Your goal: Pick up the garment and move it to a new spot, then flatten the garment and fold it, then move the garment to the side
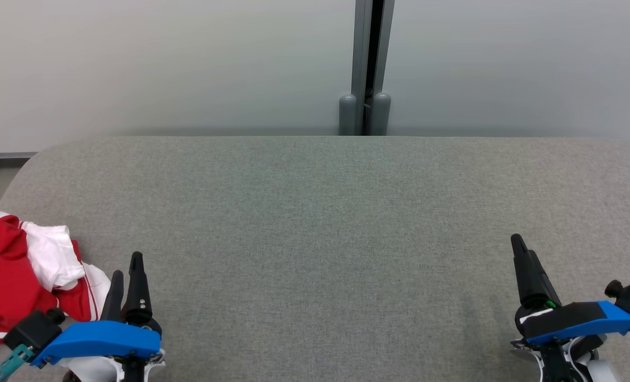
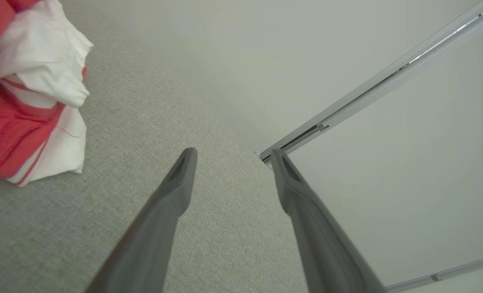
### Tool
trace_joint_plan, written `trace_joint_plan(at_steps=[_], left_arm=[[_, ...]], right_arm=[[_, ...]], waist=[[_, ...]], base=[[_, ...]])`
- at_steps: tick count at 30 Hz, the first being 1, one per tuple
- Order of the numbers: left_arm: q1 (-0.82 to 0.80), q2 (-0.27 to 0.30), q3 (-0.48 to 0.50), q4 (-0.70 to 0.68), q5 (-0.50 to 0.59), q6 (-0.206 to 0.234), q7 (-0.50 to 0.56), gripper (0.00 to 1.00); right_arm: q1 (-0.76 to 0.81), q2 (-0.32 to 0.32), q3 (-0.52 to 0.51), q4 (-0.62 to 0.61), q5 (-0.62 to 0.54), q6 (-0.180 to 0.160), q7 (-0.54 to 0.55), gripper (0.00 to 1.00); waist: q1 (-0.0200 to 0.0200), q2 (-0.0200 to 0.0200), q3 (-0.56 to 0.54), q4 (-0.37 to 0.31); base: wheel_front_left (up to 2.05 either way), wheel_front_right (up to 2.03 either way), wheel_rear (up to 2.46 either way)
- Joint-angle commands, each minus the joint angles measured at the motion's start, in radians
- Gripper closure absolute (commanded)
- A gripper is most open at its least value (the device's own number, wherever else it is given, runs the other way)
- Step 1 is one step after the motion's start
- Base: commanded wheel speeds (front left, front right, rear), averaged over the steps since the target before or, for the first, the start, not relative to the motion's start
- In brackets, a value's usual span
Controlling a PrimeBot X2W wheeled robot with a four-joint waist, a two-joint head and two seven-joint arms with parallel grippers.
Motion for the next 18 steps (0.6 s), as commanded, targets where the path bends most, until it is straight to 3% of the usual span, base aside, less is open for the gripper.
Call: trace_joint_plan(at_steps=[1,18], left_arm=[[-0.025,0.008,-0.005,-0.001,0.057,0.001,-0.013,0.0],[-0.032,0.025,-0.05,0.019,0.32,0.034,-0.064,0.0]], right_arm=[[-0.035,-0.006,0.007,-0.001,-0.054,0.001,-0.012,0.0],[-0.053,0.003,0.015,0.04,-0.328,0.002,-0.064,0.0]], waist=[[0.0,0.0,0.001,0.0],[0.0,0.0,0.01,-0.001]], base=[[0.0,0.0,0.0],[0.0,0.0,0.0]])
